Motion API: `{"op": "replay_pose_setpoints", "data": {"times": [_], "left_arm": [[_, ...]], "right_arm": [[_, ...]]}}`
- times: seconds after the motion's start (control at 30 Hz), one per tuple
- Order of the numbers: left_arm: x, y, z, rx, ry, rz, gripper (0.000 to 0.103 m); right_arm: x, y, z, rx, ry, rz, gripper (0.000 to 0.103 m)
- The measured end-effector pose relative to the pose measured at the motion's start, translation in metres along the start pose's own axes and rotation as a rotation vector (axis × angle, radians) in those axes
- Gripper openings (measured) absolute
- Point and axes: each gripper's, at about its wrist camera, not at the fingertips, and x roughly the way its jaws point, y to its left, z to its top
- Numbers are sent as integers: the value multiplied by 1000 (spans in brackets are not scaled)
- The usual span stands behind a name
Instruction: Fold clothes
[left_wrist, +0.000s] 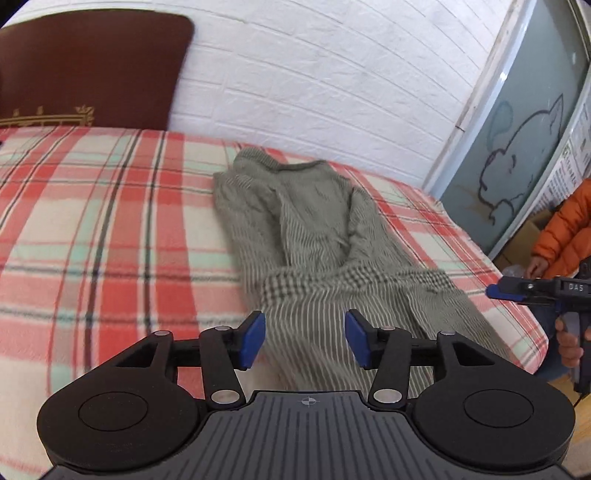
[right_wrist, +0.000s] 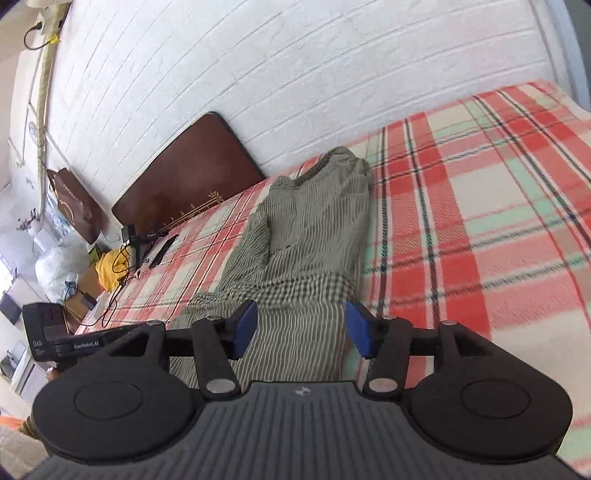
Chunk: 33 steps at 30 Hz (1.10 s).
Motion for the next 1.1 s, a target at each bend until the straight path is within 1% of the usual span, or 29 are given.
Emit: {"op": "replay_pose_setpoints", "data": {"times": [0.1,0.2,0.27,0.33,0.37,0.4,0.43,0.47,0.5,0.57,0.63,0.7,0.83,0.87,0.9,0.93,0.97,1.0,1.03,1.1], "left_arm": [[20,1,3,-2,41,-5,65],[26,-1,2,7,44,-13,66],[30,-2,3,10,41,-14,70],[34,-2,4,8,50,-16,69],[36,-1,4,5,57,-22,62],[37,-1,5,3,65,-33,42],[38,-1,5,1,73,-44,13],[39,-1,5,-1,76,-48,9],[39,-2,6,-3,73,-47,8],[38,-4,10,5,62,-43,5],[39,-6,15,18,50,-34,5],[46,-5,19,27,50,-13,5],[70,2,15,8,96,2,4],[72,4,14,-3,99,3,4],[69,5,13,-13,89,5,11],[66,6,13,-24,79,6,32],[60,8,14,-33,63,13,39],[52,9,16,-39,41,31,44],[44,11,19,-41,19,51,49],[26,7,25,-33,-13,53,48]], "right_arm": [[25,-10,-1,-16,32,-35,59],[35,-17,-3,11,46,-16,59],[40,-19,-3,17,54,-12,59],[44,-20,-3,23,67,-3,59],[46,-20,-4,25,75,6,53],[47,-20,-3,21,85,25,35],[48,-19,-3,17,92,39,24],[48,-17,-2,13,96,47,11],[48,-15,-2,10,101,56,9],[45,-12,3,11,78,74,7],[41,-11,8,15,44,92,7],[45,-10,11,2,34,70,7],[68,-23,4,54,87,17,7],[71,-25,1,68,95,14,10],[73,-27,-1,80,99,14,14],[71,-27,-2,86,90,14,15],[67,-27,-2,89,74,14,21],[61,-26,-1,90,51,6,31],[53,-24,2,88,17,-13,33],[36,-19,7,68,-57,-40,34]]}}
